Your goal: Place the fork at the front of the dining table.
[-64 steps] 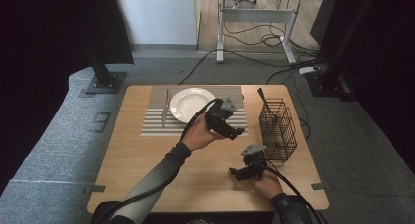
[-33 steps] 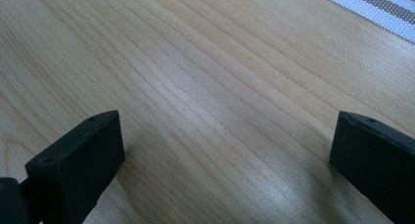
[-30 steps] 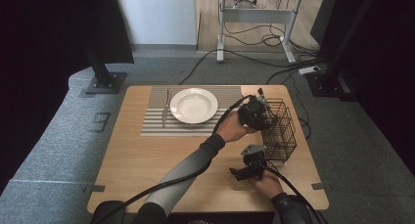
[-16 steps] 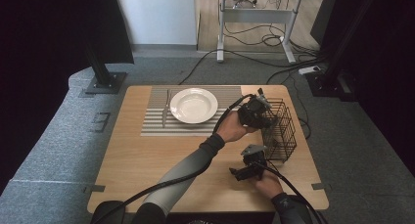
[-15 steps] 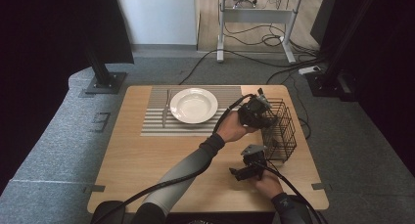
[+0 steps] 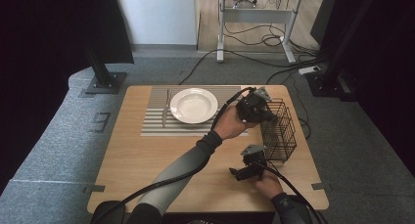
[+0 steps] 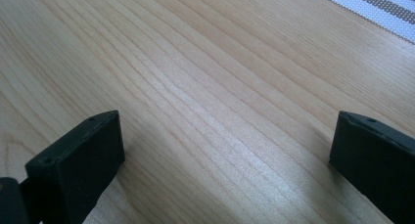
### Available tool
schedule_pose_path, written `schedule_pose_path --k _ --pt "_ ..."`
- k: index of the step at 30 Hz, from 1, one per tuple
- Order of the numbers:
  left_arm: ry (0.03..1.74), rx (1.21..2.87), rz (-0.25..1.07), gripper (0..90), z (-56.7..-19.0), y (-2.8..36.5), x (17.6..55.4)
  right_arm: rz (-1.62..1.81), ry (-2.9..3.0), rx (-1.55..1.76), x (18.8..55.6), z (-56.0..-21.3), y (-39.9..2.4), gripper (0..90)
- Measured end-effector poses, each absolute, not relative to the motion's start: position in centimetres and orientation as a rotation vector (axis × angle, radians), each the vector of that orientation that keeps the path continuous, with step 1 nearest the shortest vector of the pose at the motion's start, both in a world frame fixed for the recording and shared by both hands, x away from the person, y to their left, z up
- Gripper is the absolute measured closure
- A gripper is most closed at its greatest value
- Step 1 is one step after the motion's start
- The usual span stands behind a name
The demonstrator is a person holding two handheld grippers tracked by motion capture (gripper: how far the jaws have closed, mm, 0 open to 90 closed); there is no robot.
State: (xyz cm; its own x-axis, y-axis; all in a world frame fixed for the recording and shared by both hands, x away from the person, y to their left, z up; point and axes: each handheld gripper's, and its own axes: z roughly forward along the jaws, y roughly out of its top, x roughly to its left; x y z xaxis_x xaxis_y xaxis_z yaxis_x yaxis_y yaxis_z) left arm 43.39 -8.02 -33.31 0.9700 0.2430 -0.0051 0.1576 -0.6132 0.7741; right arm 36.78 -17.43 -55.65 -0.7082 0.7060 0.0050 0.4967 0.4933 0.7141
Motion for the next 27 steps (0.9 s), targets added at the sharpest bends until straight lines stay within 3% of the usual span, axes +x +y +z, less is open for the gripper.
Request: schedule_pose_path --k 16,27 --pt "0.308 2.173 0.21 87.3 -28.1 -3.0 42.5 1.034 2.45 1.02 36.8 -55.7 -17.4 0.0" --pt "0.396 2.201 0.212 87.3 -29.7 1.9 43.0 1.031 2.458 1.014 36.8 -55.6 -17.4 0.0"
